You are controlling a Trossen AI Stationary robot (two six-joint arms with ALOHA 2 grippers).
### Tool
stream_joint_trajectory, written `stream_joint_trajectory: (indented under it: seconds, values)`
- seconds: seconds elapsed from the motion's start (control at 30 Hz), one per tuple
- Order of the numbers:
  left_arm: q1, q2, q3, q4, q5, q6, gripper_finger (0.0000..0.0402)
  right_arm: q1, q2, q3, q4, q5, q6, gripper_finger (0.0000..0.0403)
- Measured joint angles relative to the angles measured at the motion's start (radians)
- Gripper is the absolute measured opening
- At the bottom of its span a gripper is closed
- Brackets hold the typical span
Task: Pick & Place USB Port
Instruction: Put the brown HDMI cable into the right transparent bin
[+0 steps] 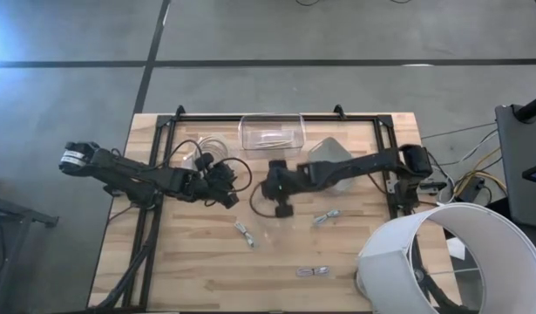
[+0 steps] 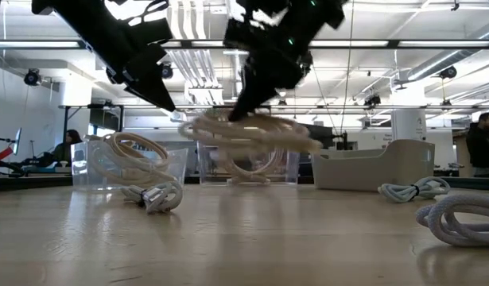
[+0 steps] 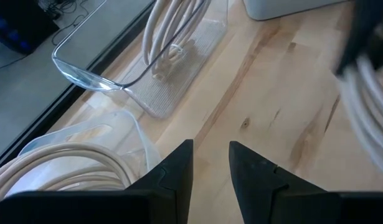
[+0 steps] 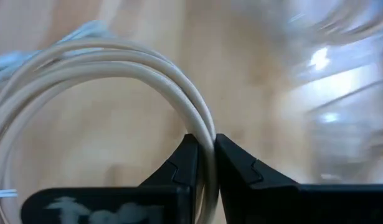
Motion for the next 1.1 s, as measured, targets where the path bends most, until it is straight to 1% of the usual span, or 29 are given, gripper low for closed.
stream_joint_trajectory:
  seconds: [0.07, 0.17, 0.23, 0.3, 0.57, 0.8, 1.0, 1.1]
  values:
    - [0.000, 0.000, 0.000, 0.000, 0.004, 0.004, 0.0106, -0.019, -0.006, 0.054, -0.027, 0.047, -0.048, 0.0033]
    - [-0.003, 0.000, 0.000, 0.000, 0.005, 0.002, 0.0106, -0.049, -0.018, 0.124, -0.069, 0.144, -0.116, 0.0033]
    - [-0.010, 0.000, 0.000, 0.000, 0.012, -0.007, 0.0106, -0.071, -0.032, 0.160, -0.075, 0.208, -0.154, 0.0034]
    - [-0.019, 0.000, 0.000, 0.000, 0.012, -0.009, 0.0106, -0.093, -0.048, 0.181, -0.083, 0.248, -0.187, 0.0034]
    - [-0.050, 0.000, 0.000, 0.001, 0.012, -0.011, 0.0106, -0.182, -0.121, 0.199, -0.073, 0.255, -0.273, 0.0034]
    - [-0.050, 0.000, 0.000, 0.000, 0.011, -0.011, 0.0106, -0.296, -0.133, 0.197, 0.080, 0.356, -0.335, 0.0034]
    - [-0.050, 0.000, 0.000, 0.000, 0.010, -0.011, 0.0106, -0.402, -0.111, 0.174, 0.254, 0.357, -0.343, 0.0034]
    - [-0.050, 0.000, -0.001, 0.000, 0.010, -0.011, 0.0106, -0.435, -0.088, 0.168, 0.296, 0.357, -0.331, 0.0034]
